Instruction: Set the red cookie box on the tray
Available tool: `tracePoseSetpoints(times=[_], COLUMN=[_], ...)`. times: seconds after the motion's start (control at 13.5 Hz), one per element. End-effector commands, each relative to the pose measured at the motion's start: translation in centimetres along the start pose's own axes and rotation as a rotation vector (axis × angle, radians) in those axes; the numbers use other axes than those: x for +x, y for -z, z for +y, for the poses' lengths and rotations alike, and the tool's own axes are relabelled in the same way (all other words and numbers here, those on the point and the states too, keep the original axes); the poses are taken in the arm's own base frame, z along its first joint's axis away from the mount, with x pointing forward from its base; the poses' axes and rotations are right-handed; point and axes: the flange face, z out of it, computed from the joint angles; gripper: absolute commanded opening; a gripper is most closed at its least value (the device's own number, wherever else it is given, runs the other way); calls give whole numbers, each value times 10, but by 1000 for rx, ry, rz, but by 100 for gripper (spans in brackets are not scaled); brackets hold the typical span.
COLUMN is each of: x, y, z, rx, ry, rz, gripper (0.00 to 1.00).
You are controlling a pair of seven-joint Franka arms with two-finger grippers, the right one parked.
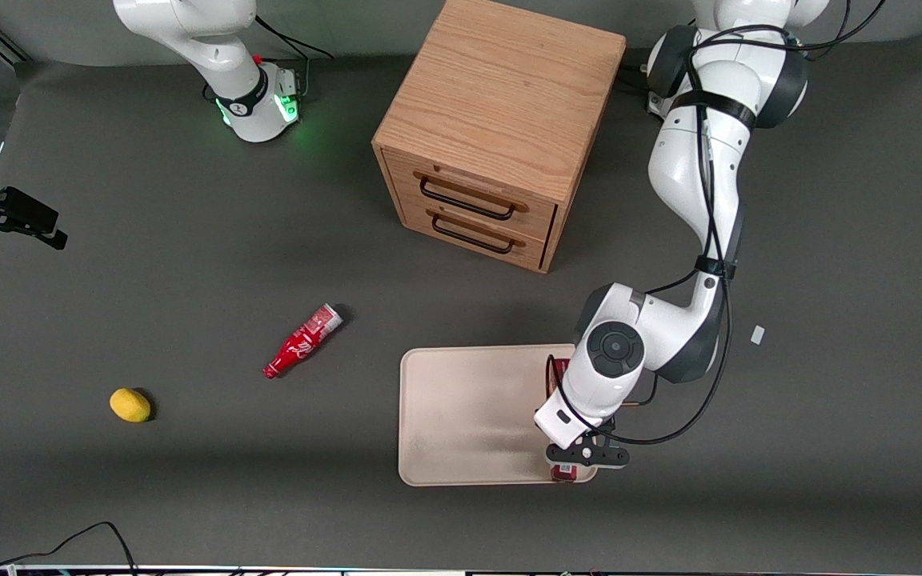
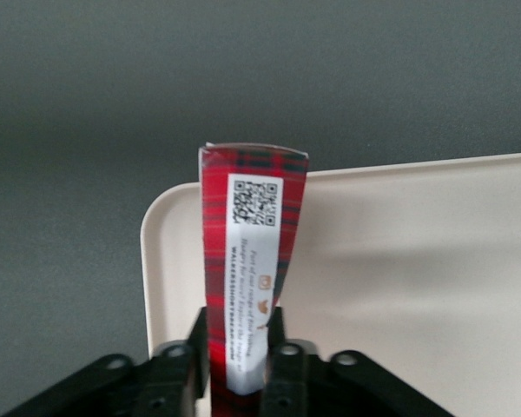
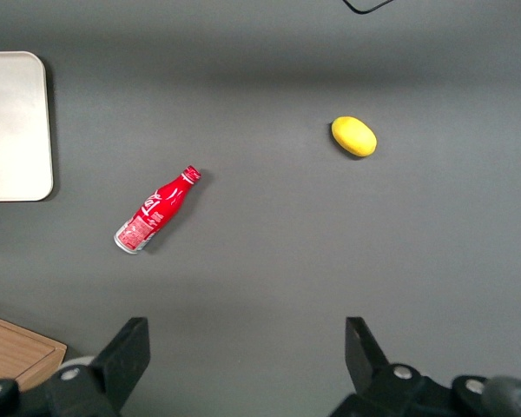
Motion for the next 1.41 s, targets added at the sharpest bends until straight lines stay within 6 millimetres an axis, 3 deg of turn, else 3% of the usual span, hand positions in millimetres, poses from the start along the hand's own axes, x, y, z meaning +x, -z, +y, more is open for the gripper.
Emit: tracePoseSetpoints(times=[0.0,0.44,0.59,0.67,0.96,1.04,1.19,1.33], x=[5,6,7,9,9,9,11,-2], y=[3,6,20,36,137,175,244,285], z=[3,2,-1,-6,-26,-37,-84,-151], rx=[10,12,27,43,117,127,145,122], ry=[-25,-23,-21,-15,-27,-47,-13,-50], rz=[25,19,-8,-41,-185,-210,-243,-256], gripper=[100,100,100,100,100,100,100,100])
